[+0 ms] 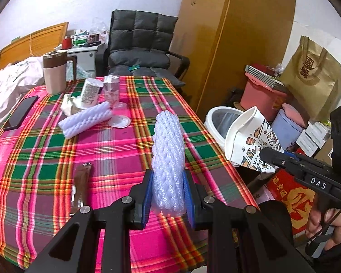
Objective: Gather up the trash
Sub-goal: 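Carry the foam net and paper cup over the wastebasket and open both grippers, then withdraw both grippers from the wastebasket back over the table, then grasp the brown snack wrapper with the left gripper while the right gripper grasps the clear plastic cup, then carry the wrapper and plastic cup over the wastebasket and open both grippers, then withdraw both grippers from the wastebasket back over the table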
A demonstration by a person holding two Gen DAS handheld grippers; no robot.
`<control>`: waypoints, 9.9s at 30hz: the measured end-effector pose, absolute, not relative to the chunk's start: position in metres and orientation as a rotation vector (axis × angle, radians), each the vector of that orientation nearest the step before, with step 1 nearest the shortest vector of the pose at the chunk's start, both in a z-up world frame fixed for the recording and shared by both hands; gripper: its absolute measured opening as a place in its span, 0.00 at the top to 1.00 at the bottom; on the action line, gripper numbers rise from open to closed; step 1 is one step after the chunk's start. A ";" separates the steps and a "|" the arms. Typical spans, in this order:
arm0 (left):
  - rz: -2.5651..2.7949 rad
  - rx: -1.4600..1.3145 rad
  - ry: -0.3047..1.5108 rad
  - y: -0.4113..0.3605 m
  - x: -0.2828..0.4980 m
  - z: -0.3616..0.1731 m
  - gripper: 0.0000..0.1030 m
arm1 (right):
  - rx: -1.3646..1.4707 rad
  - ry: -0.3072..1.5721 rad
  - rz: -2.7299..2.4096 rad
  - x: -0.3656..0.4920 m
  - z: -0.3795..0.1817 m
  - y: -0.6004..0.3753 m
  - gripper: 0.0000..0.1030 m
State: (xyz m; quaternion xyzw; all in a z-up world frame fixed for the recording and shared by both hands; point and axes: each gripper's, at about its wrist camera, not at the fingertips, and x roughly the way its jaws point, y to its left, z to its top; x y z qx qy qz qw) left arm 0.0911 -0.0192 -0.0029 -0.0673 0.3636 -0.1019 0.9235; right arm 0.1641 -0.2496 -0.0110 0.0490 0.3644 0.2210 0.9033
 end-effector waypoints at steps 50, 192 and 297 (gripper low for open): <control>-0.520 -0.038 0.831 -0.193 0.232 -0.034 0.70 | 0.133 0.846 0.126 0.221 -0.046 -0.358 0.42; -0.008 -0.297 0.761 0.111 0.147 -0.043 0.81 | -0.120 0.817 0.646 0.250 -0.016 -0.118 0.69; -0.432 -0.136 0.797 -0.131 0.180 -0.003 0.68 | 0.114 0.748 0.284 0.180 -0.008 -0.311 0.63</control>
